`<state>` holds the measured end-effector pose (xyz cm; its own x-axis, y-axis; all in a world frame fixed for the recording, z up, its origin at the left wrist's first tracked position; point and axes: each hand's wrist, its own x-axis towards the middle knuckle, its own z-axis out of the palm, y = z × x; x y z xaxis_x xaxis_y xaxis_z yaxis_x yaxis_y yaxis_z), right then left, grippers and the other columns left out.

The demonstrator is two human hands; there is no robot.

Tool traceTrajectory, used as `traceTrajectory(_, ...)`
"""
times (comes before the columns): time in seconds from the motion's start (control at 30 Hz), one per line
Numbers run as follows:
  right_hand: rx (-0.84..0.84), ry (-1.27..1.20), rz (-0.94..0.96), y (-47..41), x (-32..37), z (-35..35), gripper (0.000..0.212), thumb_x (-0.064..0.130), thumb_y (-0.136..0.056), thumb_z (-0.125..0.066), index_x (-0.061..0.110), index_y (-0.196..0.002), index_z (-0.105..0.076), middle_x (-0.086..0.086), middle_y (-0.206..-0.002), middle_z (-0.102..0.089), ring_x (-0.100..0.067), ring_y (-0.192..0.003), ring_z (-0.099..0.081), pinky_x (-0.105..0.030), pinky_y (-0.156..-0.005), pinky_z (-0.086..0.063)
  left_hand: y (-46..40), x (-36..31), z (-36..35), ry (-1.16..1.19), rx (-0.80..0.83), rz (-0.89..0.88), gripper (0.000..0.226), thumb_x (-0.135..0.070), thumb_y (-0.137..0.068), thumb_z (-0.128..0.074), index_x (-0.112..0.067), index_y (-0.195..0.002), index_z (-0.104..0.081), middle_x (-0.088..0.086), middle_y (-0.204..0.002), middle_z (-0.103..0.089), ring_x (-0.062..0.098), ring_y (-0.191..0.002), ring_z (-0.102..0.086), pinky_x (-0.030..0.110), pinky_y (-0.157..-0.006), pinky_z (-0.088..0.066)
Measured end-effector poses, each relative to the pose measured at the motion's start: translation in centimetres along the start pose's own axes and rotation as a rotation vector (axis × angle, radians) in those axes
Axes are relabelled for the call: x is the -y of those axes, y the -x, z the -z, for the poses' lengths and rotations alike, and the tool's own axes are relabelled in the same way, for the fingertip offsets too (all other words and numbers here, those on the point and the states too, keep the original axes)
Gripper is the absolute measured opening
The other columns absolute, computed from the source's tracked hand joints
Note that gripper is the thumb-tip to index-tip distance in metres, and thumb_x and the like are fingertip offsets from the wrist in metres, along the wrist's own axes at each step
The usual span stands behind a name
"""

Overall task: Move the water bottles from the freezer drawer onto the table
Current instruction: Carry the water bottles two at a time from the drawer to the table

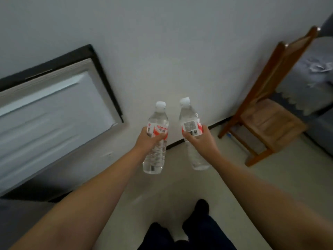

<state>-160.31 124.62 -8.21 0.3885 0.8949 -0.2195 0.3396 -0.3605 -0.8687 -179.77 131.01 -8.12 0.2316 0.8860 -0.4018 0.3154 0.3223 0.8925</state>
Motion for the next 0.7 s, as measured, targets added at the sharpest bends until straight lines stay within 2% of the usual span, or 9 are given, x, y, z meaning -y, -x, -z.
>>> traceTrajectory(0.07,-0.061,0.004,-0.017,-0.2,-1.5,2.9,0.059,0.044,-0.080,-0.073,0.019,-0.127,-0.046,0.013,-0.095,-0.058,0.000,-0.078,-0.057,-0.015,-0.060,-0.041,-1.7,-0.9,-2.9,-0.048,0.073,-0.026,0.053,-0.045,-0.069,-0.078,-0.015,-0.110,-0.062,0.007,-0.097,-0.073,0.023,-0.087,-0.071,0.039,-0.082,-0.058)
traceTrajectory(0.13,-0.130,-0.017,-0.041,-0.6,-3.2,6.0,0.060,0.042,-0.080,-0.073,0.019,-0.128,-0.046,0.008,-0.103,-0.060,-0.004,-0.082,-0.058,-0.015,-0.062,-0.042,-2.9,-2.4,-6.4,-0.106,0.118,-0.039,0.060,-0.050,-0.063,-0.077,-0.016,-0.110,-0.062,0.005,-0.096,-0.073,0.021,-0.086,-0.071,0.039,-0.080,-0.058)
traceTrajectory(0.23,-0.243,-0.102,-0.082,-2.0,-6.0,11.5,0.059,0.042,-0.080,-0.074,0.020,-0.127,-0.046,0.004,-0.106,-0.064,-0.010,-0.089,-0.064,-0.023,-0.071,-0.049,-4.8,-5.3,-12.9,-0.165,0.210,-0.109,0.035,-0.035,-0.074,-0.076,-0.014,-0.101,-0.066,0.007,-0.089,-0.073,0.022,-0.082,-0.072,0.038,-0.078,-0.058)
traceTrajectory(0.3,-0.308,-0.152,-0.124,-3.0,-7.9,15.6,0.056,0.043,-0.081,-0.072,0.022,-0.125,-0.046,0.005,-0.104,-0.063,-0.010,-0.089,-0.064,-0.023,-0.072,-0.051,-6.1,-7.0,-17.7,-0.187,0.262,-0.135,0.033,-0.032,-0.075,-0.076,-0.013,-0.100,-0.066,0.009,-0.089,-0.073,0.024,-0.083,-0.071,0.040,-0.079,-0.058)
traceTrajectory(0.43,-0.412,-0.218,-0.183,-4.5,-11.2,22.8,0.057,0.042,-0.081,-0.072,0.020,-0.127,-0.045,0.008,-0.100,-0.061,-0.008,-0.086,-0.062,-0.024,-0.072,-0.052,-8.3,-9.6,-26.7,-0.229,0.351,-0.143,0.056,-0.051,-0.062,-0.076,-0.020,-0.107,-0.063,0.004,-0.094,-0.072,0.021,-0.087,-0.071,0.045,-0.082,-0.058)
traceTrajectory(0.53,-0.527,-0.291,-0.239,-5.0,-14.0,27.5,0.060,0.038,-0.081,-0.074,0.015,-0.129,-0.047,0.005,-0.102,-0.063,-0.011,-0.088,-0.064,-0.027,-0.074,-0.053,-9.0,-11.5,-33.1,-0.241,0.411,-0.163,0.054,-0.049,-0.065,-0.076,-0.021,-0.109,-0.062,0.002,-0.097,-0.071,0.020,-0.090,-0.070,0.039,-0.080,-0.058)
traceTrajectory(0.63,-0.628,-0.363,-0.285,-4.9,-16.7,32.0,0.056,0.039,-0.080,-0.074,0.017,-0.125,-0.049,0.004,-0.102,-0.065,-0.010,-0.089,-0.064,-0.029,-0.075,-0.054,-9.8,-13.4,-39.9,-0.233,0.534,-0.191,0.041,-0.035,-0.078,-0.074,-0.018,-0.113,-0.060,0.000,-0.099,-0.068,0.020,-0.094,-0.067,0.030,-0.076,-0.054)
traceTrajectory(0.7,-0.693,-0.386,-0.328,-4.7,-18.5,35.0,0.049,0.041,-0.081,-0.073,0.024,-0.119,-0.047,0.006,-0.102,-0.064,-0.010,-0.090,-0.064,-0.030,-0.075,-0.053,-10.4,-14.7,-44.6,-0.245,0.606,-0.177,0.052,-0.037,-0.079,-0.073,-0.020,-0.121,-0.049,-0.003,-0.105,-0.061,0.017,-0.095,-0.062,0.029,-0.075,-0.049)
